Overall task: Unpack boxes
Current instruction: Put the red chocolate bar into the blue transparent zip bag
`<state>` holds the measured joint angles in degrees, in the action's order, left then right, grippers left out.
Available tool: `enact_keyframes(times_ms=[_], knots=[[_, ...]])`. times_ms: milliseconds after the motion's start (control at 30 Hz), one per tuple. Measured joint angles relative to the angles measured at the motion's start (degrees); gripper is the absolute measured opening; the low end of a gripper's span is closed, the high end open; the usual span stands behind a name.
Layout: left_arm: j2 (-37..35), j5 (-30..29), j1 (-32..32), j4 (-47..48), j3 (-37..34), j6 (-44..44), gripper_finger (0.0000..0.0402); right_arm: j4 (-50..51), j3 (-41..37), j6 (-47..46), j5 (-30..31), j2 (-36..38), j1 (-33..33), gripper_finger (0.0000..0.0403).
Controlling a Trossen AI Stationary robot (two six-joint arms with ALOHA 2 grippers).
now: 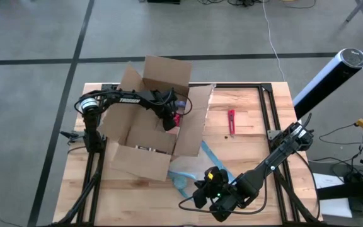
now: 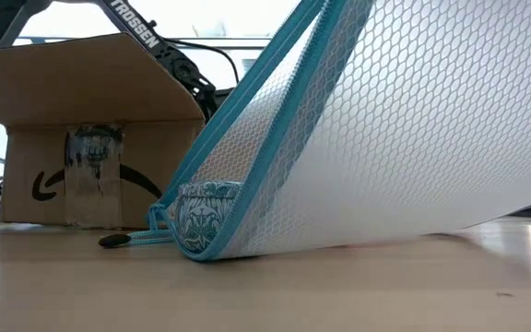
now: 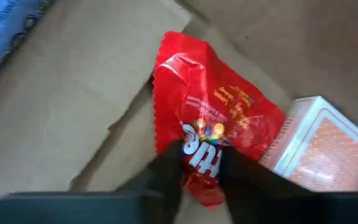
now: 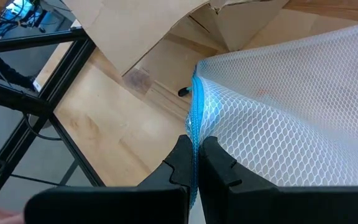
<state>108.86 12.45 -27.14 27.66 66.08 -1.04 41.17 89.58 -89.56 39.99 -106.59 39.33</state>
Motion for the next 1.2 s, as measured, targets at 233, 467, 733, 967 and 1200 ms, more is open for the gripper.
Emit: enact_keyframes(times_ms=[233, 467, 733, 967, 1200], knots=[[-1.5, 2.1, 0.1, 4.0, -0.1, 0.0, 0.0017, 0.0, 0.0, 0.0, 0.0, 0.0, 0.0, 0.0000], [-10.0, 2.1, 0.1, 8.7, -0.1, -1.4, 0.0009, 0.0, 0.0, 0.0, 0.0, 0.0, 0.0, 0.0000], [-24.3, 9.3, 2.6, 14.8, -0.1, 1.1, 0.0007, 0.0, 0.0, 0.0, 0.0, 0.0, 0.0, 0.0000], [-33.0, 10.2, 16.2, 20.1, -0.1, 1.4, 0.0006, 0.0, 0.0, 0.0, 0.0, 0.0, 0.0, 0.0000], [-33.2, 6.3, 34.8, 10.2, -0.1, 8.4, 0.0006, 0.0, 0.0, 0.0, 0.0, 0.0, 0.0, 0.0000]])
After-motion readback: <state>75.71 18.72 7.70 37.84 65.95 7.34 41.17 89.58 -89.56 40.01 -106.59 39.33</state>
